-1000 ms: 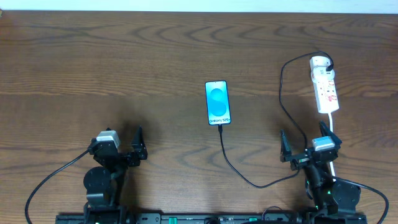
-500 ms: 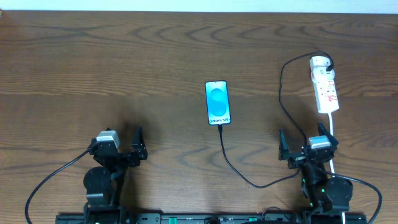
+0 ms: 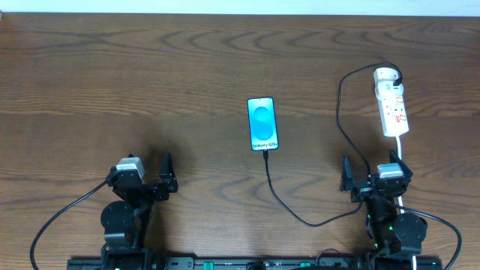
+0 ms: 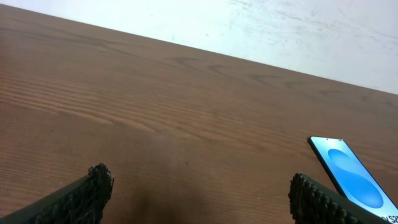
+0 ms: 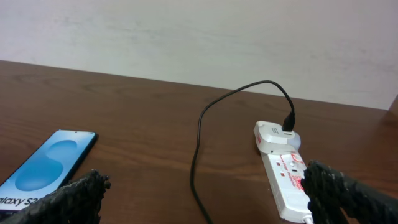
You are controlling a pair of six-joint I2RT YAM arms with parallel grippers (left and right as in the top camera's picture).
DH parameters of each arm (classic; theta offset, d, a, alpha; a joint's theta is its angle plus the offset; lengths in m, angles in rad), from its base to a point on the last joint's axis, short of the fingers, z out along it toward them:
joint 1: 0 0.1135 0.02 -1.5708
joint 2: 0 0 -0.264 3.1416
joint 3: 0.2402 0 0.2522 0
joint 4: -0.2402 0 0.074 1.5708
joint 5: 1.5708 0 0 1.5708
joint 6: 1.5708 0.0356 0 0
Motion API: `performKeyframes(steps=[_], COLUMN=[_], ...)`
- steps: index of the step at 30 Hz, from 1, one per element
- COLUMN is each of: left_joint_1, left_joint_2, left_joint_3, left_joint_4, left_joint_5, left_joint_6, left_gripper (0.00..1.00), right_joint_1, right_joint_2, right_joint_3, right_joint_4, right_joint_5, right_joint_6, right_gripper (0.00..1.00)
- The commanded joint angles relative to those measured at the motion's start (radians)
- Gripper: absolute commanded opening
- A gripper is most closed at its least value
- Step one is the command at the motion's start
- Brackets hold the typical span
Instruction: Plug charger to phone and switch on socket
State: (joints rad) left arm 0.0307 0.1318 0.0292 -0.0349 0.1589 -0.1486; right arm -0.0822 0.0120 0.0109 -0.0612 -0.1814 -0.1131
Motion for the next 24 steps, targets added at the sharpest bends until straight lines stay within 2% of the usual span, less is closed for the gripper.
performKeyframes(steps=[1,24], left_joint_1=[-0.003,-0.003], left_joint_2=[-0.003,-0.013], left_joint_3=[-0.024,-0.024], left_joint_4=[-0.019,-0.019], left_joint_5=[0.016,0.016], left_joint_6=[0.017,0.017], left_gripper=[0.93,0.93], right_joint_1=[-0.01,-0.01], right_joint_2=[-0.006,-0.006], right_joint_3=[-0.005,-0.005], right_joint_4=[0.001,0.001], right_joint_5=[0.011,0.011], right_joint_6=[0.004,0.004], right_gripper=[0.99,0.99])
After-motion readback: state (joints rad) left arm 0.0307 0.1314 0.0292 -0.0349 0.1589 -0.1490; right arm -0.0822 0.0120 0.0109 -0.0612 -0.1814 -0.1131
